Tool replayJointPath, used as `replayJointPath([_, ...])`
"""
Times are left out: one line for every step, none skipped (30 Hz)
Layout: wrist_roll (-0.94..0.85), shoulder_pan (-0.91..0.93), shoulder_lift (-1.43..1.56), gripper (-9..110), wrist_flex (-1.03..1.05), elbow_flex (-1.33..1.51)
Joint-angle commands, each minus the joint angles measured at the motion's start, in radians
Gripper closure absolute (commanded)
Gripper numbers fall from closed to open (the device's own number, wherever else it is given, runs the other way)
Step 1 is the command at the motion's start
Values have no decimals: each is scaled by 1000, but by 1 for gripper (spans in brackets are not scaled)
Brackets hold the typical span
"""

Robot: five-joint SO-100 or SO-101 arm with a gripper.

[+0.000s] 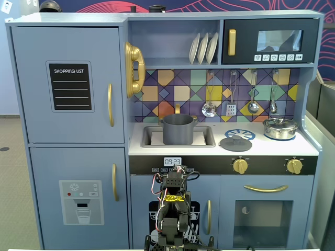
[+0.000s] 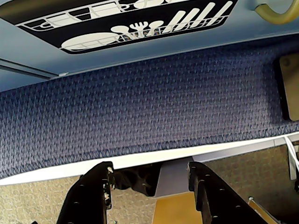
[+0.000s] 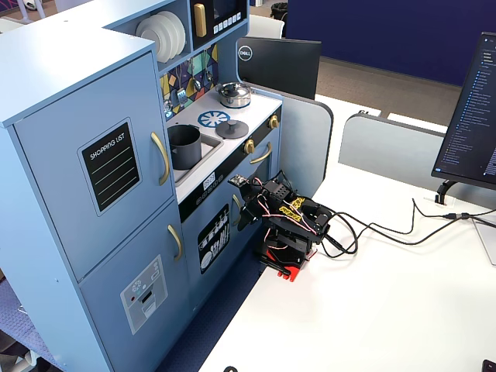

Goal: Pick up the lid from the counter and put it on the gray recipient

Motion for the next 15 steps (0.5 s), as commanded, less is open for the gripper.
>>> replayJointPath([0, -54, -8, 101, 173, -2])
replayJointPath([0, -55, -8, 101, 173, -2])
replayJointPath([0, -57, -8, 101, 173, -2])
replayJointPath([0, -57, -8, 101, 173, -2])
replayJointPath([2, -57, -8, 101, 173, -2])
replayJointPath([3, -57, -8, 101, 173, -2])
replayJointPath([3, -57, -8, 101, 173, -2])
replayJointPath([2, -57, -8, 101, 173, -2])
replayJointPath([2, -57, -8, 101, 173, -2])
replayJointPath([2, -57, -8, 101, 173, -2])
replayJointPath([8, -55, -8, 101, 164, -2])
replayJointPath([17, -52, -8, 101, 152, -2])
replayJointPath([20, -49, -8, 101, 135, -2])
replayJointPath([25, -46, -8, 101, 110, -3])
replayJointPath([32, -44, -8, 101, 86, -14])
